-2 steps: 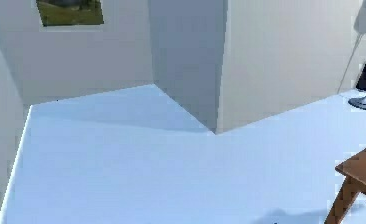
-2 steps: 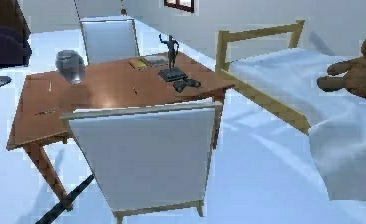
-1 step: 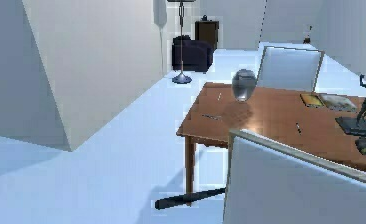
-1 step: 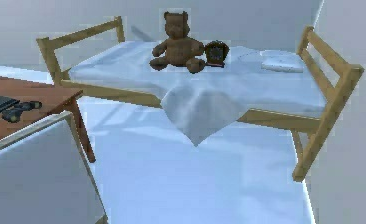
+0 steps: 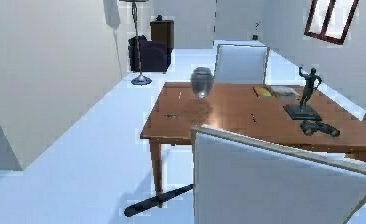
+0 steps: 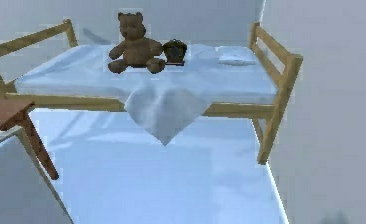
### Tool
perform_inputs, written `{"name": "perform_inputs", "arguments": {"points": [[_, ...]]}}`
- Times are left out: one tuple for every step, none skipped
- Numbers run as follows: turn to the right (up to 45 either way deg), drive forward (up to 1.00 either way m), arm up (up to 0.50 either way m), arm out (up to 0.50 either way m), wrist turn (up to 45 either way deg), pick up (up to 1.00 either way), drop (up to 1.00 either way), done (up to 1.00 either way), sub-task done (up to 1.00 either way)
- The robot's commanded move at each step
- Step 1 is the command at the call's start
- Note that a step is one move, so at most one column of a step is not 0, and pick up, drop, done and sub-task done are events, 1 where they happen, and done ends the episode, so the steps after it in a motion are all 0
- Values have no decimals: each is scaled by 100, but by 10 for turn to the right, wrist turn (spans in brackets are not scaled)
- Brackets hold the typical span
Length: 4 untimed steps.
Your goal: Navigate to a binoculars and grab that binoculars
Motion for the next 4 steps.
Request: {"name": "perform_inputs", "arguments": {"points": [[0,5,0,0,0,0,0,0,0],[-450,0,0,0,0,0,0,0,0],[450,0,0,0,0,0,0,0,0],[450,0,0,0,0,0,0,0,0]]}}
